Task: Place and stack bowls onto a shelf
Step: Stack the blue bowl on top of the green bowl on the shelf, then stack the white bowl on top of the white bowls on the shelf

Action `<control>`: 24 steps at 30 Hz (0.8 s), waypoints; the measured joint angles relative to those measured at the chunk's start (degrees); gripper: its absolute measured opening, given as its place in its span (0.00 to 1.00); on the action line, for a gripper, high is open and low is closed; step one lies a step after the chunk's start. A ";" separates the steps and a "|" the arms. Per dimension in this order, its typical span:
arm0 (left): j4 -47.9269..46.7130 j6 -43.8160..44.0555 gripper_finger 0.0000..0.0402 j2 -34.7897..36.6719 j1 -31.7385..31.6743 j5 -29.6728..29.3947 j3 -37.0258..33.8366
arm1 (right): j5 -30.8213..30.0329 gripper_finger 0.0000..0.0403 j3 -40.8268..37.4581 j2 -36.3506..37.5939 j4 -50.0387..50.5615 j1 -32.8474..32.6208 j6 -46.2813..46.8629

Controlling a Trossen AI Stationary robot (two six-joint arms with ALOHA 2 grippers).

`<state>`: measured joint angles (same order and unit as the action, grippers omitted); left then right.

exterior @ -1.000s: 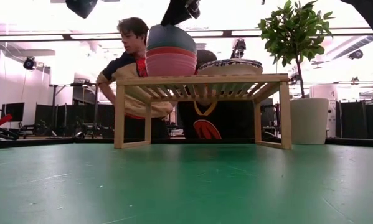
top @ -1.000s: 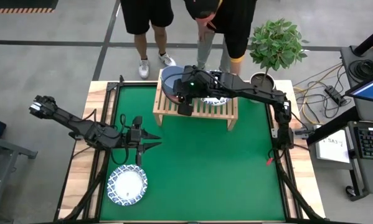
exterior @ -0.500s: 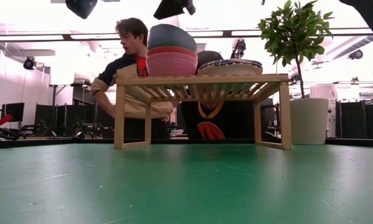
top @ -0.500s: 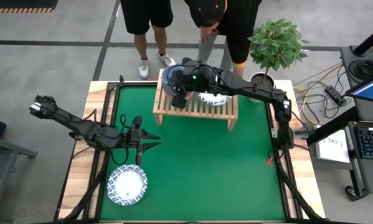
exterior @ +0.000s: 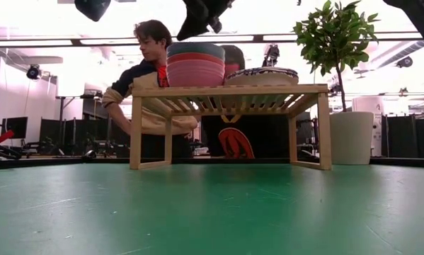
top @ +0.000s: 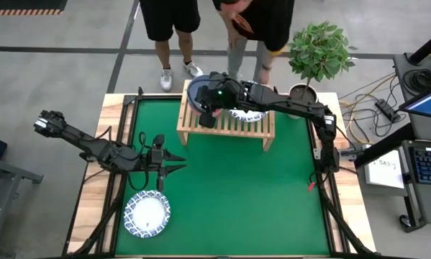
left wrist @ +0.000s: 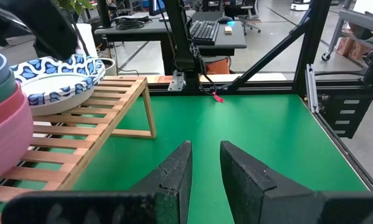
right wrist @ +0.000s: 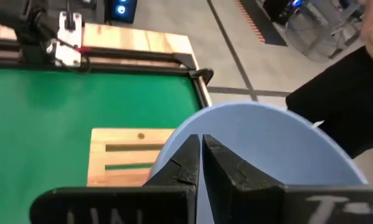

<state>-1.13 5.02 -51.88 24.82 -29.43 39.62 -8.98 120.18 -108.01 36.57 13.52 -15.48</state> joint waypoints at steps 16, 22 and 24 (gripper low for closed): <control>-2.06 3.75 0.16 0.00 0.01 0.00 0.07 | 5.10 0.02 0.24 2.69 -0.32 -1.51 -1.78; -3.61 9.85 0.16 -0.77 0.02 0.02 0.07 | 7.94 0.02 -4.03 9.25 5.17 -7.33 -0.99; -3.71 12.10 0.16 -1.34 0.02 0.03 0.07 | 7.81 0.02 -7.78 11.95 5.21 -10.03 -0.55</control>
<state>-4.83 17.12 -53.21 24.84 -29.40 39.68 -1.17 112.40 -96.05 41.78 3.48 -16.02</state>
